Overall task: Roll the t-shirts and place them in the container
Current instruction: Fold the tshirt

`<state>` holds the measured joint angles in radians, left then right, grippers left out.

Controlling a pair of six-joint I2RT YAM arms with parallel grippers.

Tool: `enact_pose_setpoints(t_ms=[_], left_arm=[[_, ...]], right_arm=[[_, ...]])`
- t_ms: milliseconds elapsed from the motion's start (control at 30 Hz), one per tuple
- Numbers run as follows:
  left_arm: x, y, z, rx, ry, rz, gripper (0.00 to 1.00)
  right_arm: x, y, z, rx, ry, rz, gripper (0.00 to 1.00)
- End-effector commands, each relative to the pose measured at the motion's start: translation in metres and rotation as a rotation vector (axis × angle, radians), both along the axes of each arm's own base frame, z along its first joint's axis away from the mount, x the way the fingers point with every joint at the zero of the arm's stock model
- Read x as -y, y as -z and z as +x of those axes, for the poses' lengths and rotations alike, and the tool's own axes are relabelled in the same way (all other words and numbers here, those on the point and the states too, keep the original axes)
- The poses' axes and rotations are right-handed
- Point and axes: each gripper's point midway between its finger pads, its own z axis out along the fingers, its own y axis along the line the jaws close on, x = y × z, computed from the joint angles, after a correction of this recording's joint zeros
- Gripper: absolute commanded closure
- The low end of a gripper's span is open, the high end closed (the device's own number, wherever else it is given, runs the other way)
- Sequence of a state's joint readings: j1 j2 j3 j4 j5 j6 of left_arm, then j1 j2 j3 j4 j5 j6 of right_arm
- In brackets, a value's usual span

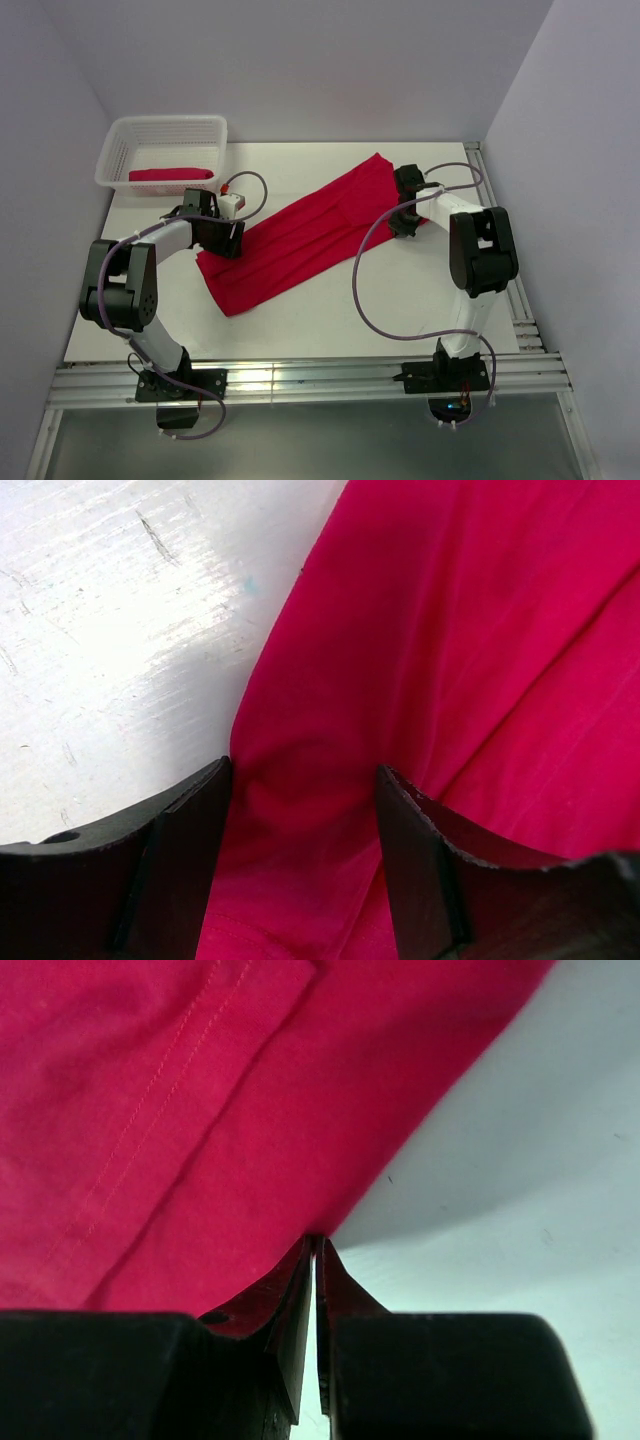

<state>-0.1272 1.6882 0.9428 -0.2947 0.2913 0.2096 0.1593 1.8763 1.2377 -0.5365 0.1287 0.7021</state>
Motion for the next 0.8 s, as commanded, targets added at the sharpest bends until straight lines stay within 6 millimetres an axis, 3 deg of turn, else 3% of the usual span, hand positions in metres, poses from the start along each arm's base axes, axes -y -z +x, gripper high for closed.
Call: enact_pose_setpoints(t_ms=[0,100,333,367,433,467,533,567,600,667,767], left_arm=[[0.0,0.014,-0.036,-0.131,0.032,0.015,0.35],[0.0,0.017,-0.044,-0.153,0.068,0.017,0.35],[0.0,0.03,-0.075,-0.248,0.168,0.019,0.35],[0.003,0.03,-0.079,-0.257,0.189,0.005,0.35],[0.004,0.032,-0.091,-0.301,0.21,-0.01,0.34],[0.008,0.031,-0.095,-0.306,0.246,-0.032,0.34],[0.012,0.03,-0.104,-0.333,0.28,-0.048,0.34],[0.016,0.03,-0.108,-0.341,0.306,-0.05,0.34],[0.019,0.031,-0.109,-0.339,0.312,-0.053,0.34],[0.023,0.034,-0.109,-0.314,0.313,-0.023,0.33],[0.034,0.036,-0.118,-0.319,0.369,-0.002,0.33]], right_arm=[[-0.002,-0.007,0.023,0.038,0.037,-0.008,0.88],[0.01,0.005,0.026,-0.026,0.106,-0.056,0.92],[0.019,0.005,0.048,-0.029,0.156,-0.064,0.93],[0.017,-0.003,0.06,-0.005,0.159,-0.06,0.93],[0.018,0.003,0.064,-0.034,0.159,-0.071,0.93],[0.015,-0.007,0.079,-0.002,0.158,-0.061,0.93],[0.015,0.002,0.084,-0.038,0.153,-0.075,0.94],[0.014,-0.01,0.1,-0.002,0.152,-0.07,0.94],[0.014,0.0,0.099,-0.04,0.147,-0.078,0.94],[0.012,-0.009,0.114,-0.018,0.15,-0.077,0.94],[0.004,-0.005,0.123,-0.008,0.14,-0.047,0.94]])
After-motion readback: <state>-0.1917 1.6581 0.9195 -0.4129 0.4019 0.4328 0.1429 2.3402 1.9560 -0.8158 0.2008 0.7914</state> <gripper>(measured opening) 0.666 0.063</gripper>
